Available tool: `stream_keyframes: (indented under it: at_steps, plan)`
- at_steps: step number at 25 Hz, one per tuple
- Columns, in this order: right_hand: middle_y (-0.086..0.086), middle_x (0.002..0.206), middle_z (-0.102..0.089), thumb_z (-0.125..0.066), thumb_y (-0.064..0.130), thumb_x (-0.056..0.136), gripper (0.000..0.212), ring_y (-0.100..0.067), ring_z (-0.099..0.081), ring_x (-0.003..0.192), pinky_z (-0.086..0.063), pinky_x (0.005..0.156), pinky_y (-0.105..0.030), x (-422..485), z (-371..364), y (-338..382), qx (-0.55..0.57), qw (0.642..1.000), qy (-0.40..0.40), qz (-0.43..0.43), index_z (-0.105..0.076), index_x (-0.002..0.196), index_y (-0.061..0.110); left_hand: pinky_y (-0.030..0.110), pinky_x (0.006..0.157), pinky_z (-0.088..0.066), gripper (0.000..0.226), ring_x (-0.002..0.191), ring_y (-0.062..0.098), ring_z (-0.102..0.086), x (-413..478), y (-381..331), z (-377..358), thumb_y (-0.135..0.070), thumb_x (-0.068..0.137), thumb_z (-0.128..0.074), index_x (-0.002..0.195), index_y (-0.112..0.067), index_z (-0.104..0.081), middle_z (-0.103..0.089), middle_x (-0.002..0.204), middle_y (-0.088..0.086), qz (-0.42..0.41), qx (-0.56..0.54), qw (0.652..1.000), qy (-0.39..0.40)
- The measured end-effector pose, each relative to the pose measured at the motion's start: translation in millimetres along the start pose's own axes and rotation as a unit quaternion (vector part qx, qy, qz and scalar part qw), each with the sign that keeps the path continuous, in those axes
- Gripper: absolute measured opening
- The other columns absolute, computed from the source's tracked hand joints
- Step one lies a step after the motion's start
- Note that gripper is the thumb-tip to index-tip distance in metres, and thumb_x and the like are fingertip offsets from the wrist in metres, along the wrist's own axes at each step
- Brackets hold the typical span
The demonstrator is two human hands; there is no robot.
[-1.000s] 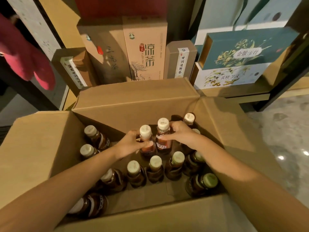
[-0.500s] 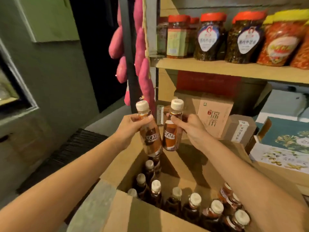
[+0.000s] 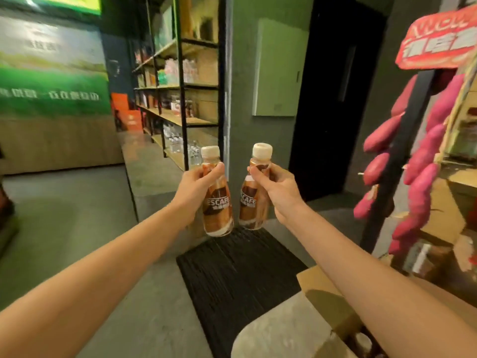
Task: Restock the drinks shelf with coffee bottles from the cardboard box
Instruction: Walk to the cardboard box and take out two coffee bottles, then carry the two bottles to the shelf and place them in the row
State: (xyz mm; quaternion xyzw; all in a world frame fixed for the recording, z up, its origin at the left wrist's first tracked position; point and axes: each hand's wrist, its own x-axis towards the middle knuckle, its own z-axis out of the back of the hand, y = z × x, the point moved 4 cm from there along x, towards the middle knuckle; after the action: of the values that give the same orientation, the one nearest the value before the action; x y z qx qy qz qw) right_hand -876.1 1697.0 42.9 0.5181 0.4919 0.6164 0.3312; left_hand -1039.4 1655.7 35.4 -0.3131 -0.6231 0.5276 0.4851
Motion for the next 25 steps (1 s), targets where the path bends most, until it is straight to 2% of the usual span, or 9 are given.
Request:
stream_keyframes:
  at_steps: [3,8,11,14,16,18,20,22,25]
  plan:
    - [0.006,0.082,-0.066,-0.065,0.021,0.086,0.008,-0.004,-0.061,0.076,-0.046,0.064,-0.018,25.0,-109.7,-5.1,0.027,0.996,0.08,-0.011,-0.065,0.093,0.016,0.027,0.072,-0.049,0.024,0.085,0.017,-0.065,11.4,4.1,107.1,-0.038,0.087,-0.059,0.093,-0.015,-0.066,-0.07,0.092,0.005,0.002,0.026,0.997,-0.073]
    - [-0.006,0.113,-0.067,-0.067,0.032,0.083,0.038,-0.021,-0.06,0.106,-0.043,0.089,-0.036,71.4,-298.1,-28.1,0.043,0.984,0.173,-0.028,-0.062,0.115,0.01,0.028,0.073,-0.05,0.019,0.085,0.018,-0.065,40.2,14.7,282.2,-0.039,0.088,-0.059,0.089,-0.02,-0.063,-0.069,0.094,0.006,0.008,0.072,0.987,-0.146]
    - [-0.003,0.113,-0.066,-0.067,0.034,0.083,0.037,-0.021,-0.059,0.107,-0.043,0.093,-0.037,102.8,-402.5,-42.9,0.056,0.977,0.2,-0.039,-0.061,0.112,0.012,0.026,0.068,-0.048,0.016,0.085,0.017,-0.065,68.2,15.7,380.3,-0.038,0.088,-0.059,0.086,-0.022,-0.062,-0.069,0.091,0.003,0.015,0.108,0.98,-0.168]
    - [0.001,0.1,-0.063,-0.064,0.029,0.086,0.021,-0.014,-0.058,0.094,-0.044,0.081,-0.027,134.1,-492.5,-54.9,0.074,0.971,0.221,-0.052,-0.058,0.103,0.019,0.027,0.069,-0.047,0.013,0.084,0.016,-0.065,102.7,21.1,467.3,-0.036,0.088,-0.06,0.087,-0.023,-0.061,-0.068,0.09,0.001,0.014,0.141,0.972,-0.189]
    - [0.002,0.097,-0.062,-0.063,0.026,0.087,0.019,-0.01,-0.057,0.087,-0.043,0.072,-0.021,157.2,-540.5,-63.4,0.071,0.968,0.234,-0.051,-0.058,0.103,0.018,0.026,0.069,-0.046,0.009,0.081,0.012,-0.063,127.6,30.5,511.7,-0.033,0.088,-0.059,0.087,-0.024,-0.058,-0.066,0.088,-0.001,0.019,0.154,0.968,-0.199]
    - [0.001,0.101,-0.061,-0.063,0.026,0.088,0.029,-0.011,-0.056,0.09,-0.042,0.077,-0.023,186.9,-583.3,-77.7,0.064,0.968,0.239,-0.051,-0.059,0.114,0.014,0.027,0.072,-0.046,0.01,0.082,0.01,-0.061,156.7,45.9,552.1,-0.03,0.089,-0.059,0.092,-0.021,-0.057,-0.065,0.089,-0.002,0.023,0.165,0.964,-0.207]
    - [0.0,0.103,-0.061,-0.061,0.025,0.089,0.034,-0.01,-0.055,0.09,-0.041,0.072,-0.02,220.7,-618.3,-94.9,0.065,0.966,0.244,-0.056,-0.057,0.119,0.011,0.034,0.084,-0.047,0.021,0.09,0.016,-0.061,188.9,65.1,586.8,-0.03,0.088,-0.06,0.104,-0.017,-0.058,-0.065,0.097,0.002,0.033,0.175,0.96,-0.217]
    - [-0.002,0.106,-0.063,-0.06,0.025,0.089,0.029,-0.008,-0.057,0.087,-0.04,0.067,-0.017,260.1,-650.8,-114.0,0.066,0.963,0.256,-0.054,-0.059,0.115,0.011,0.038,0.088,-0.046,0.025,0.095,0.02,-0.06,226.5,85.2,617.6,-0.029,0.087,-0.061,0.108,-0.015,-0.057,-0.064,0.1,0.003,0.044,0.178,0.956,-0.229]
    - [-0.003,0.107,-0.065,-0.06,0.027,0.089,0.024,-0.012,-0.06,0.092,-0.044,0.074,-0.022,334.4,-705.0,-146.1,0.067,0.959,0.271,-0.039,-0.061,0.108,0.012,0.038,0.088,-0.046,0.019,0.093,0.02,-0.06,301.0,111.7,658.5,-0.028,0.087,-0.061,0.102,-0.017,-0.056,-0.064,0.095,0.001,0.043,0.173,0.955,-0.239]
